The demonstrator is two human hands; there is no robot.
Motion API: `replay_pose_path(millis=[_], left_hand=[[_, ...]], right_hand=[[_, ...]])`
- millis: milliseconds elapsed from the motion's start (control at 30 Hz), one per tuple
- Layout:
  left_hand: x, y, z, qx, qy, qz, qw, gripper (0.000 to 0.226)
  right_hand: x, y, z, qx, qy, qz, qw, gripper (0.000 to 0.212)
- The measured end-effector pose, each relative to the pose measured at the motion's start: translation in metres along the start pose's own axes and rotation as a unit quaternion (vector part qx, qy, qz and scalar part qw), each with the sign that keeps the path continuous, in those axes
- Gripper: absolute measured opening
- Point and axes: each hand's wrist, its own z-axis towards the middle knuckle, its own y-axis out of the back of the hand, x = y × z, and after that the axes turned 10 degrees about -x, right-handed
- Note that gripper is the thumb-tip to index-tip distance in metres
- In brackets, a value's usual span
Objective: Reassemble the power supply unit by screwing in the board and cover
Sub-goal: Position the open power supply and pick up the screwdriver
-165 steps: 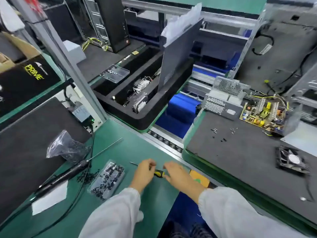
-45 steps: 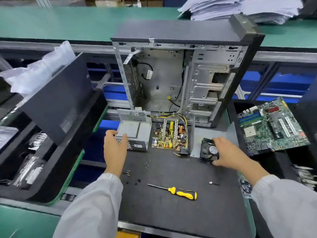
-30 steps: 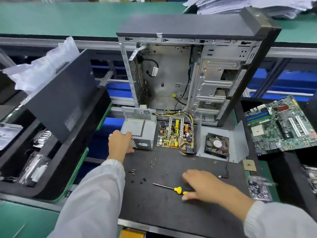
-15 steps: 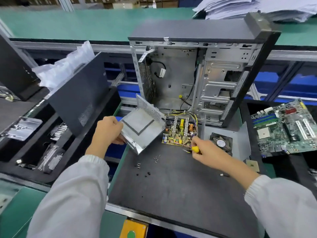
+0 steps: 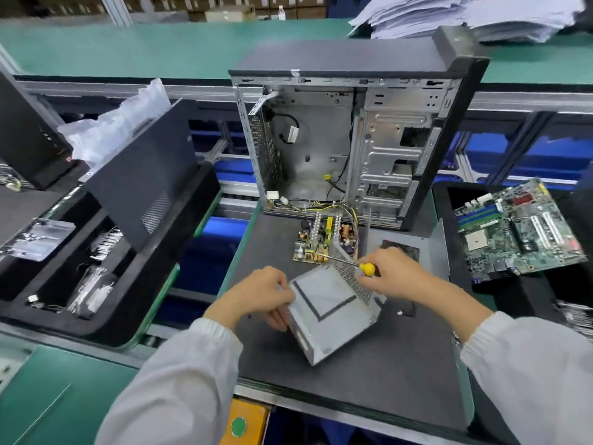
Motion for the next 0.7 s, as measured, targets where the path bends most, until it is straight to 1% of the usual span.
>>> replay_pose_path(millis=[67, 133, 233, 300, 333, 400, 433, 500, 633, 700], left_hand=[[0.000, -0.007, -0.001, 0.102, 0.019, -0.017, 0.994, 0.023], [-0.002, -0.010, -0.001, 0.184, 0.020, -0.029, 0.982, 0.024], [-0.003, -0.011, -0.001, 0.273, 0.023, -0.034, 0.961, 0.019], [-0.003, -0.011, 0.001, 0.328, 0.031, -0.032, 0.944, 0.024], [-0.003, -0.011, 0.002, 0.348, 0.035, -0.032, 0.936, 0.029], [-0.003, -0.015, 0.005, 0.373, 0.036, -0.029, 0.927, 0.042], [-0.002, -0.017, 0.007, 0.380, 0.032, -0.026, 0.924, 0.046], [-0.003, -0.019, 0.010, 0.393, 0.019, -0.023, 0.919, 0.050], [-0.008, -0.023, 0.019, 0.444, -0.004, -0.011, 0.896, 0.051], [-0.010, -0.024, 0.026, 0.440, -0.011, -0.008, 0.898, 0.050]], right_hand=[[-0.008, 0.000, -0.002, 0.044, 0.008, -0.023, 0.999, 0.022], [-0.015, 0.001, -0.002, 0.073, 0.022, -0.022, 0.997, 0.026], [-0.022, 0.008, 0.003, 0.079, 0.049, -0.034, 0.995, 0.032], [-0.023, 0.011, 0.007, 0.073, 0.064, -0.022, 0.995, 0.036], [-0.023, 0.012, 0.009, 0.073, 0.069, -0.017, 0.995, 0.033], [-0.023, 0.011, 0.016, 0.076, 0.075, -0.032, 0.994, 0.013], [-0.022, 0.010, 0.019, 0.076, 0.078, -0.045, 0.993, 0.008], [-0.021, 0.009, 0.024, 0.083, 0.077, -0.060, 0.992, 0.016], [-0.019, 0.007, 0.036, 0.092, 0.081, -0.086, 0.989, 0.029], [-0.020, 0.004, 0.039, 0.094, 0.084, -0.080, 0.989, 0.033]])
